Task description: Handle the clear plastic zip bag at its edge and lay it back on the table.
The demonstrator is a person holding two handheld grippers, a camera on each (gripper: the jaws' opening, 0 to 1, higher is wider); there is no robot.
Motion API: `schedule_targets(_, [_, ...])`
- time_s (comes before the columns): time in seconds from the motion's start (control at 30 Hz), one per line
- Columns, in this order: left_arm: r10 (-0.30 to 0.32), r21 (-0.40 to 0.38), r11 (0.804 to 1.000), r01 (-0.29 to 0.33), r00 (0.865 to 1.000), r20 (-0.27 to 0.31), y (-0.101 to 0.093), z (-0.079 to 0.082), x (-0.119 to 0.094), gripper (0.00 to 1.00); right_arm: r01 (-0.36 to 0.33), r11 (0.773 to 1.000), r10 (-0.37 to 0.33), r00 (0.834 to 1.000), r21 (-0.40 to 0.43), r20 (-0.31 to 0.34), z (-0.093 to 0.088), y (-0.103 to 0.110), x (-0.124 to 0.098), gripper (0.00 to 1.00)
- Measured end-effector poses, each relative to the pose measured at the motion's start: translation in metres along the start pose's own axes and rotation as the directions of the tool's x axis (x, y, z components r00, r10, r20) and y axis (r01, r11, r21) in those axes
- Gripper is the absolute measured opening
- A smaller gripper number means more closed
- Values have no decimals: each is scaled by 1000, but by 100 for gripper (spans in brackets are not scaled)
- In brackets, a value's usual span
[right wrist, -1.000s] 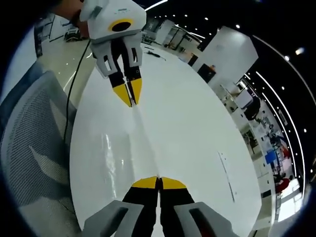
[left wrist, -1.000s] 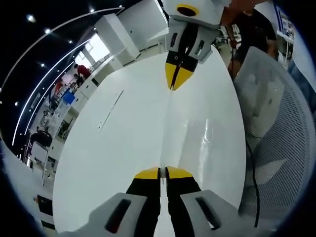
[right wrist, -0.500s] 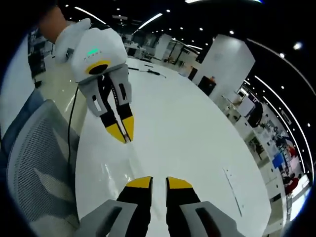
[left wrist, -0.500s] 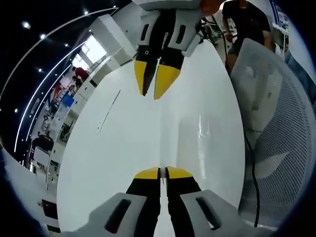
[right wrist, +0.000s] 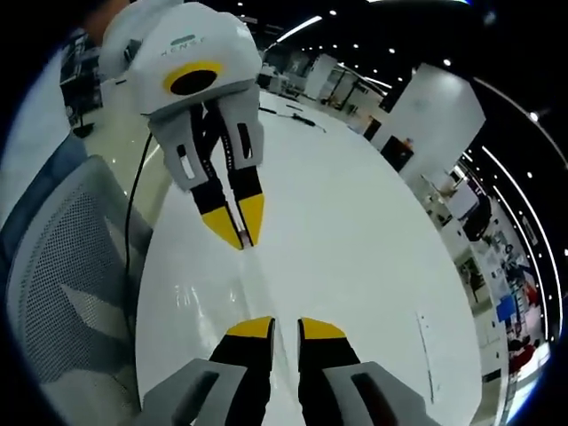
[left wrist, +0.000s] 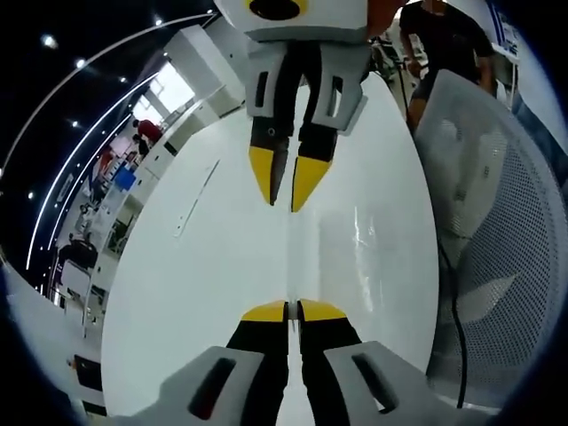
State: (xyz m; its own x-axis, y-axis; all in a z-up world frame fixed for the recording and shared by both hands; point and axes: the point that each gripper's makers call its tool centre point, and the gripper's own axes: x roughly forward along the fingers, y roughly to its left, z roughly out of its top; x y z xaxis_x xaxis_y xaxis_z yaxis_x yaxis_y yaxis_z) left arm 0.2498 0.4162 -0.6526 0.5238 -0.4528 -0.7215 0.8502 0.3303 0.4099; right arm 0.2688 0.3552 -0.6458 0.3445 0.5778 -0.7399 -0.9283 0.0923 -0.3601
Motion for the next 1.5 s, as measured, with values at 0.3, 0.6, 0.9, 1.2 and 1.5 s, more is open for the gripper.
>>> schedule_targets(0.3, [2, 10, 1000, -2, 1000, 14, 1, 5, -1, 0, -19, 1000, 19, 999, -3, -37, -10, 3, 4, 5])
schedule_targets(0.6, [0, 3, 1000, 0, 1000, 29, 1, 6, -2, 0, -46, 998, 48, 997, 31, -63, -15, 10, 9, 0])
schedule_targets(0.9, [75, 35, 996, -78, 994, 83, 12, 19, -7, 17, -6, 994, 14, 997, 109, -73, -20, -4, 10, 0])
schedule_targets(1.2, [89, 58, 993, -99, 985, 148, 17, 45, -9, 20, 30, 992, -21, 997, 121, -75, -18, -21, 6, 0])
schedule_targets(1.5, [70, 98, 991, -86, 985, 154, 18, 57, 4, 18, 51, 993, -43, 996, 106, -77, -13, -31, 0, 0])
